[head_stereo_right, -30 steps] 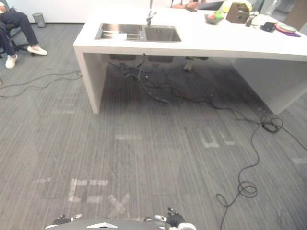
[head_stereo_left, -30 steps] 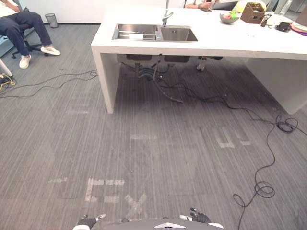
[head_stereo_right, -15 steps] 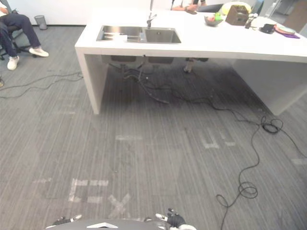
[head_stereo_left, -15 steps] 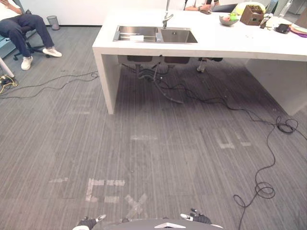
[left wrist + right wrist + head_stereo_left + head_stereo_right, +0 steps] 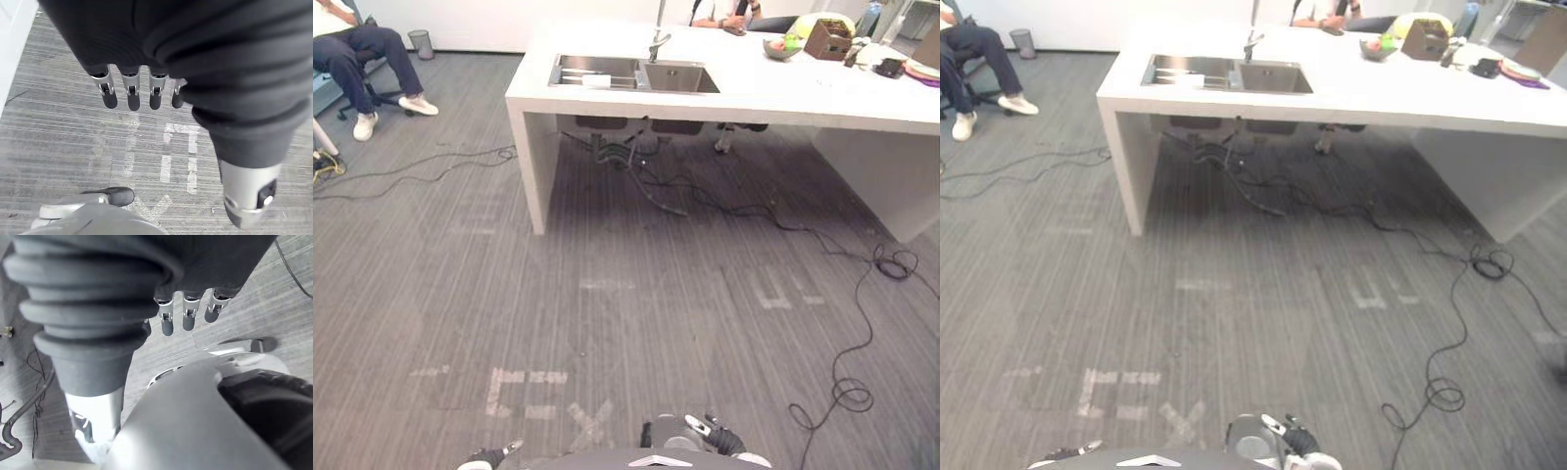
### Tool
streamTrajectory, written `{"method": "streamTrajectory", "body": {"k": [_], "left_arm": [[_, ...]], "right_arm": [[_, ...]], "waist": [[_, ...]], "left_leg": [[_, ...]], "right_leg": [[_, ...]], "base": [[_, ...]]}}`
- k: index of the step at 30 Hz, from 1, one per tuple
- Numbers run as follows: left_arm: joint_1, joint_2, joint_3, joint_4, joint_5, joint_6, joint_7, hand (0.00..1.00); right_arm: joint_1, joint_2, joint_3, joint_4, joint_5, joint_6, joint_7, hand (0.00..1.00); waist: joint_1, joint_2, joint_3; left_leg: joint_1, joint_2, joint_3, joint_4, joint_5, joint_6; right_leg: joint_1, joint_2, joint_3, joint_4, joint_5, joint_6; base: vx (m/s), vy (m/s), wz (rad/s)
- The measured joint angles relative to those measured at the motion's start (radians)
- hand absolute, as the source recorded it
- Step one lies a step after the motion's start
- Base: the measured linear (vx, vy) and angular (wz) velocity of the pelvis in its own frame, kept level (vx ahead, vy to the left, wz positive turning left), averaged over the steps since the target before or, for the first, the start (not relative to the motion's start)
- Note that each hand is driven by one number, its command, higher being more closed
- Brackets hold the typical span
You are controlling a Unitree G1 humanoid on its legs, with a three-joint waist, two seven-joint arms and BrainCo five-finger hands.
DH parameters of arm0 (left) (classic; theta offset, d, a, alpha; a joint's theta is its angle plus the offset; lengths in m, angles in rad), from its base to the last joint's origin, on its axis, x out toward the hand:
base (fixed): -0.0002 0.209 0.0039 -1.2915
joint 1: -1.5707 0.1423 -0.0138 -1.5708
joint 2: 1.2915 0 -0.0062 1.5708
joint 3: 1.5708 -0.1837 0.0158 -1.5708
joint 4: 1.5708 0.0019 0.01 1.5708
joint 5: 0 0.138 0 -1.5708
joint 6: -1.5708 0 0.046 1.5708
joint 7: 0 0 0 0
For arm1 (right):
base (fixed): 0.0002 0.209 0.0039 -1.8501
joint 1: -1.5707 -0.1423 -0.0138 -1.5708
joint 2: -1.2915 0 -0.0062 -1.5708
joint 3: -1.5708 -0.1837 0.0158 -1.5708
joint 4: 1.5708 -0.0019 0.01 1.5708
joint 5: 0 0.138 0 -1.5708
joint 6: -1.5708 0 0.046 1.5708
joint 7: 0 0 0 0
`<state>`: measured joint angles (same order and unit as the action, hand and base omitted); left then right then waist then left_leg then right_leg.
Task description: Walk over to the sink, pick up the cup, carry it to the dishwasher, place the cup inside the dishwasher, then close the dishwasher door
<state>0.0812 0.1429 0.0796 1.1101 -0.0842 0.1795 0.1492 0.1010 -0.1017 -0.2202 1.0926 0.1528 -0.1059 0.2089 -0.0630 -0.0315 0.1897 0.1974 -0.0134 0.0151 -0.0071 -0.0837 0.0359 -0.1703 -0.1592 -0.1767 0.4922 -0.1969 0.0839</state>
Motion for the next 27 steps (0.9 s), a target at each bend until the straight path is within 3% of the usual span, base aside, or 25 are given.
{"method": "streamTrajectory", "body": {"k": [3, 5, 7, 8, 9, 11, 14, 15, 16, 18, 19, 21, 22, 23, 24, 25, 26, 27], "left_arm": [[-0.01, -0.022, 0.047, -0.002, 0.008, 0.014, 0.004, 0.0], [-0.009, -0.03, 0.083, -0.003, 0.008, 0.019, 0.012, 0.0], [-0.006, -0.033, 0.113, -0.006, 0.007, 0.02, 0.02, 0.0], [0.001, -0.044, 0.122, -0.018, 0.007, 0.019, 0.024, 0.0], [0.01, -0.069, 0.137, -0.032, 0.007, 0.018, 0.031, 0.0], [0.025, -0.089, 0.174, -0.041, 0.007, 0.01, 0.039, 0.0], [0.02, -0.105, 0.221, -0.042, 0.007, -0.009, 0.044, 0.0], [0.017, -0.107, 0.23, -0.043, 0.006, -0.017, 0.044, 0.0], [0.011, -0.103, 0.233, -0.062, 0.006, -0.051, 0.038, 0.0], [0.01, -0.095, 0.227, -0.079, 0.008, -0.076, 0.033, 0.0], [0.009, -0.091, 0.202, -0.101, 0.013, -0.12, 0.031, 0.0], [0.01, -0.09, 0.179, -0.111, 0.026, -0.149, 0.033, 0.0], [0.01, -0.088, 0.158, -0.117, 0.03, -0.167, 0.036, 0.0], [0.01, -0.085, 0.131, -0.119, 0.029, -0.201, 0.045, 0.0], [0.014, -0.087, 0.106, -0.12, 0.029, -0.229, 0.056, 0.0], [0.01, -0.072, 0.103, -0.12, 0.029, -0.242, 0.066, 0.0], [0.002, -0.066, 0.081, -0.149, 0.029, -0.281, 0.103, 0.0], [-0.018, -0.071, 0.044, -0.211, 0.03, -0.309, 0.135, 0.0]], "right_arm": [[0.012, 0.002, -0.036, -0.035, 0.001, 0.002, 0.004, 0.0], [0.032, 0.007, -0.036, -0.068, 0.0, 0.005, 0.004, 0.0], [0.063, 0.018, -0.036, -0.099, 0.0, 0.014, 0.006, 0.0], [0.073, 0.014, -0.04, -0.103, 0.001, 0.024, 0.009, 0.0], [0.082, -0.005, -0.044, -0.107, 0.001, 0.025, 0.021, 0.0], [0.076, -0.017, -0.079, -0.097, -0.001, 0.037, 0.032, 0.0], [0.081, -0.022, -0.105, -0.089, -0.002, 0.04, 0.044, 0.0], [0.082, -0.025, -0.104, -0.087, -0.004, 0.039, 0.045, 0.0], [0.084, -0.025, -0.097, -0.071, -0.026, 0.018, 0.048, 0.0], [0.074, -0.022, -0.091, -0.048, -0.026, 0.011, 0.052, 0.0], [0.051, -0.025, -0.076, -0.046, -0.022, 0.001, 0.052, 0.0], [0.03, -0.023, -0.077, -0.05, -0.022, -0.003, 0.053, 0.0], [0.023, -0.021, -0.078, -0.055, -0.022, -0.008, 0.055, 0.0], [0.018, -0.017, -0.083, -0.056, -0.024, -0.02, 0.069, 0.0], [0.01, -0.014, -0.095, -0.055, -0.026, -0.024, 0.073, 0.0], [0.008, 0.004, -0.089, -0.055, -0.03, -0.023, 0.071, 0.0], [0.007, 0.011, -0.071, -0.056, -0.035, -0.03, 0.074, 0.0], [0.001, 0.007, -0.055, -0.055, -0.037, -0.027, 0.071, 0.0]], "waist": [[0.002, 0.027, 0.023], [0.005, 0.028, 0.027], [0.007, 0.02, 0.028], [0.008, 0.029, 0.027], [0.004, 0.043, 0.018], [0.007, 0.088, -0.006], [-0.008, 0.099, -0.014], [-0.007, 0.103, -0.013], [0.0, 0.094, -0.002], [0.009, 0.075, 0.009], [0.036, 0.065, 0.016], [0.043, 0.065, 0.017], [0.044, 0.068, 0.019], [0.051, 0.073, 0.021], [0.072, 0.085, 0.026], [0.068, 0.06, 0.033], [0.058, 0.043, 0.034], [0.066, 0.043, 0.039]], "left_leg": [[-0.026, 0.061, -0.018, 0.078, -0.075, -0.038], [-0.028, 0.091, -0.019, 0.147, -0.144, -0.067], [-0.012, 0.112, -0.03, 0.235, -0.24, -0.105], [0.013, 0.14, -0.034, 0.265, -0.294, -0.129], [0.04, 0.185, -0.035, 0.263, -0.319, -0.133], [0.022, 0.229, -0.041, 0.348, -0.283, -0.142], [-0.147, 0.284, -0.058, 0.704, -0.121, -0.152], [-0.188, 0.303, -0.051, 0.813, -0.112, -0.152], [-0.277, 0.336, -0.007, 1.055, -0.147, -0.135], [-0.313, 0.316, 0.023, 1.099, -0.184, -0.134], [-0.392, 0.26, 0.1, 1.052, -0.246, -0.115], [-0.44, 0.218, 0.162, 0.925, -0.255, -0.098], [-0.468, 0.189, 0.199, 0.795, -0.244, -0.089], [-0.486, 0.152, 0.212, 0.572, -0.165, -0.092], [-0.453, 0.123, 0.211, 0.451, 0.002, -0.002], [-0.434, 0.1, 0.223, 0.442, -0.005, -0.002], [-0.433, 0.091, 0.227, 0.443, -0.024, -0.012], [-0.452, 0.094, 0.221, 0.484, -0.053, -0.006]], "right_leg": [[-0.059, 0.009, 0.019, -0.156, 0.08, 0.013], [-0.068, 0.013, 0.065, -0.233, 0.129, 0.023], [-0.057, -0.004, 0.085, -0.226, 0.128, 0.015], [-0.067, -0.003, 0.075, -0.148, 0.163, 0.029], [-0.093, 0.03, 0.053, -0.035, 0.109, 0.012], [-0.116, 0.07, 0.033, 0.054, 0.019, -0.025], [-0.025, 0.116, -0.003, 0.0, -0.043, -0.068], [0.017, 0.133, -0.007, -0.034, -0.045, -0.076], [0.175, 0.169, -0.025, -0.155, -0.041, -0.097], [0.277, 0.173, -0.03, -0.215, -0.04, -0.103], [0.371, 0.161, -0.011, -0.278, -0.039, -0.105], [0.4, 0.147, 0.004, -0.293, -0.039, -0.105], [0.42, 0.14, 0.01, -0.301, -0.042, -0.101], [0.442, 0.13, 0.021, -0.301, -0.068, -0.085], [0.475, 0.124, 0.061, -0.305, -0.111, -0.056], [0.494, 0.106, 0.075, -0.321, -0.116, -0.065], [0.502, 0.122, 0.117, -0.348, -0.102, -0.082], [0.504, 0.146, 0.136, -0.378, -0.07, -0.101]], "base": [[0.22, -0.146, 0.16], [0.3, -0.266, 0.02], [0.42, -0.397, 0.15], [0.53, -0.468, 0.26], [0.54, -0.444, 0.16], [0.61, -0.415, -0.04], [0.6, -0.358, 0.14], [0.67, -0.31, 0.18], [0.55, -0.22, 0.14], [0.52, -0.139, -0.02], [0.48, -0.052, -0.29], [0.42, 0.032, -0.33], [0.46, 0.132, -0.36], [0.56, 0.183, -0.7], [0.46, 0.167, -0.62], [0.46, 0.138, -0.26], [0.42, 0.105, 0.14], [0.38, 0.084, 0.15]]}}
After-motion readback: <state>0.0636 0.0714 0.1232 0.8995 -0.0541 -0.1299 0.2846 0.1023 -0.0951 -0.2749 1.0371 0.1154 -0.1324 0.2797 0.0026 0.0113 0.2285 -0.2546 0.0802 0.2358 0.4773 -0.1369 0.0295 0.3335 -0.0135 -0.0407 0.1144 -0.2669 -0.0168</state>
